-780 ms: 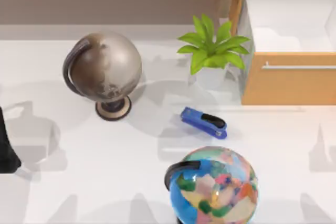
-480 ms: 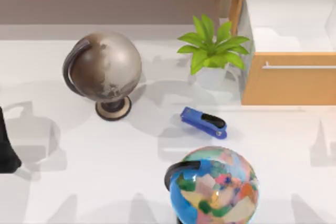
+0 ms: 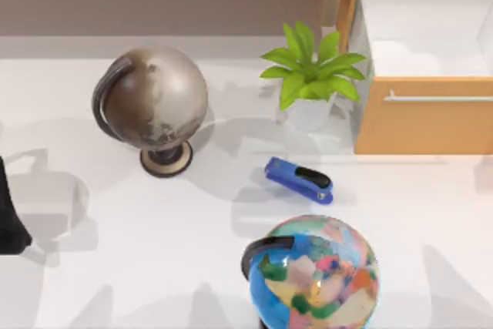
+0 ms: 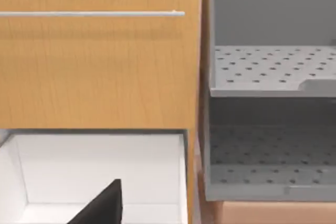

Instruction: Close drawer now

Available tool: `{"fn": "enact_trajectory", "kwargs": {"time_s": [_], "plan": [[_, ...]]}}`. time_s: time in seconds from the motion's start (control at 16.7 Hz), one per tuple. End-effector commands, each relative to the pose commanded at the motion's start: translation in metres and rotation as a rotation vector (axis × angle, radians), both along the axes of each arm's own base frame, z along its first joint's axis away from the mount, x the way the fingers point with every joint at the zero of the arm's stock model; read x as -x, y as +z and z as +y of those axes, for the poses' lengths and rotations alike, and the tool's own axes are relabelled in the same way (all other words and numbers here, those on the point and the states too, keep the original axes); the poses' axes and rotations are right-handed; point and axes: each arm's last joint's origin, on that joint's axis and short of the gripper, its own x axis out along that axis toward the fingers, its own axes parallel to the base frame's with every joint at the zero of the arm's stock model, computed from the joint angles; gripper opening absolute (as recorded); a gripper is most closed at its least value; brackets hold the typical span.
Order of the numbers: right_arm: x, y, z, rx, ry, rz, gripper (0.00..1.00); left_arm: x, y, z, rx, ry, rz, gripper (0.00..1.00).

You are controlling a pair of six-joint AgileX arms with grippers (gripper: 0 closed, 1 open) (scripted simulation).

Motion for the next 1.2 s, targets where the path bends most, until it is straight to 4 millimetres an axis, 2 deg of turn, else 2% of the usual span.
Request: {"fn": "enact_trajectory", "kwargs": {"time_s": [0.3, 0.54, 0.9, 1.02, 1.2], "plan": [[-0.037, 0.011, -0.052, -0.024, -0.001, 0.036, 1.00, 0.000, 0.000, 0.000, 0.000, 0.000, 0.000, 1.00], [-0.045, 0.023, -0.078, 0.001, -0.002, -0.003, 1.00, 0.000, 0.000, 0.000, 0.000, 0.000, 0.000, 1.00], [-0.046, 0.021, -0.077, 0.010, -0.002, -0.003, 1.00, 0.000, 0.000, 0.000, 0.000, 0.000, 0.000, 1.00], [-0.050, 0.013, -0.073, 0.056, -0.003, 0.000, 1.00, 0.000, 0.000, 0.000, 0.000, 0.000, 0.000, 1.00], [-0.062, -0.011, -0.058, 0.177, 0.006, 0.017, 1.00, 0.000, 0.000, 0.000, 0.000, 0.000, 0.000, 1.00]]}}
